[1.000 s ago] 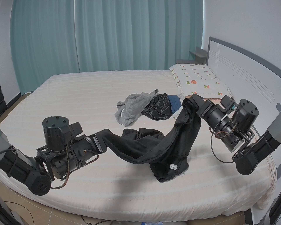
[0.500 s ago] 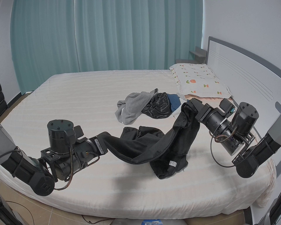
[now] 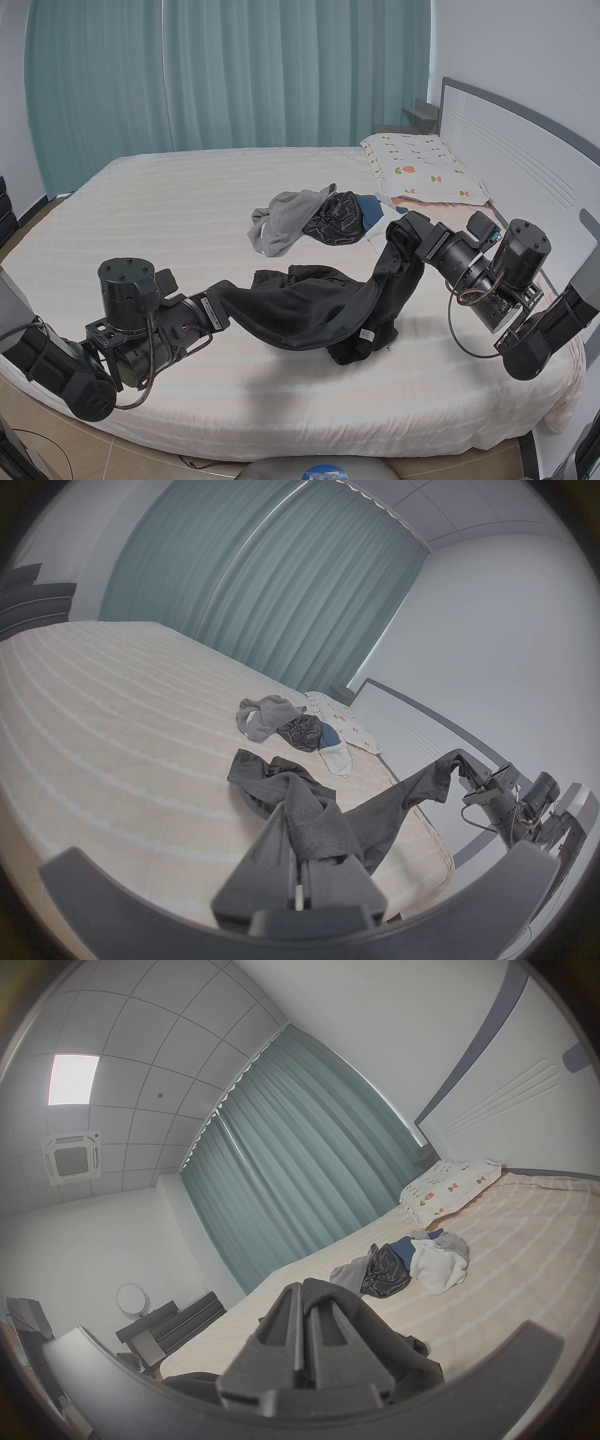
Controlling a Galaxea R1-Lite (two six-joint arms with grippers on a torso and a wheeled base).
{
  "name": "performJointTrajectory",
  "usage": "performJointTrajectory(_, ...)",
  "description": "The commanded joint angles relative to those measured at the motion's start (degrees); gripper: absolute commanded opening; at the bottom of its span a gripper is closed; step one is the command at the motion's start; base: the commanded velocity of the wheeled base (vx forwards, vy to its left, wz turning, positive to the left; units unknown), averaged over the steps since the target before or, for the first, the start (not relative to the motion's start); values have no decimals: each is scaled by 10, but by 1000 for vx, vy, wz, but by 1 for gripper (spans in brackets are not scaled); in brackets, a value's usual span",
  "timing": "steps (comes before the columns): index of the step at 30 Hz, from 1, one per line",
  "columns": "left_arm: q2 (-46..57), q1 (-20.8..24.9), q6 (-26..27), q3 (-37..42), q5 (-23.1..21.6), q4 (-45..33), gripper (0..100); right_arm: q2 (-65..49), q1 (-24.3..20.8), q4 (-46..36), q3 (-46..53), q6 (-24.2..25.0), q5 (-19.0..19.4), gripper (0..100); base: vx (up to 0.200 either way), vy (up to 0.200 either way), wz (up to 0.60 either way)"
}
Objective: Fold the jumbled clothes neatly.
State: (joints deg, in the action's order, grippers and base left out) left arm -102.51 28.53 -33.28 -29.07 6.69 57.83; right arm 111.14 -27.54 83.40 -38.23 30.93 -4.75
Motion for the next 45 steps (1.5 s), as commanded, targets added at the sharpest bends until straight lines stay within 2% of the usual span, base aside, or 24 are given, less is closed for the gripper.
performJointTrajectory(1,-1,-2,-1,1,2,0,0,0,-1,0,1,0,0,0,0,200,0)
performJointTrajectory(14,6,-19,-2,9,2,0,0,0,-2,0,2,0,0,0,0,200,0)
performJointTrajectory(20,28,-19,2,19,2,-6,0,2,-3,1,-4,-20,1,0,0,200,0)
performJointTrajectory(23,44,-25,-3,24,-3,-5,0,7,-8,-23,-42,-57,5,0,0,200,0)
performJointTrajectory(25,43,-26,-1,25,1,-6,0,-1,-28,-38,-49,-73,1,0,0,200,0)
performJointTrajectory(31,76,-24,-1,54,3,-6,0,-39,-58,-38,-5,-77,-3,0,0,200,0)
performJointTrajectory(34,92,-22,0,65,3,-6,0,-51,-58,-38,12,-76,-14,0,0,200,0)
performJointTrajectory(35,107,-21,0,68,8,-6,0,-61,-58,-36,32,-76,-34,0,0,200,0)
performJointTrajectory(37,115,-21,1,67,15,-7,0,-66,-54,-30,52,-74,-43,0,0,200,0)
performJointTrajectory(45,114,-22,7,70,16,-8,0,-73,-45,34,128,-75,-45,0,0,200,0)
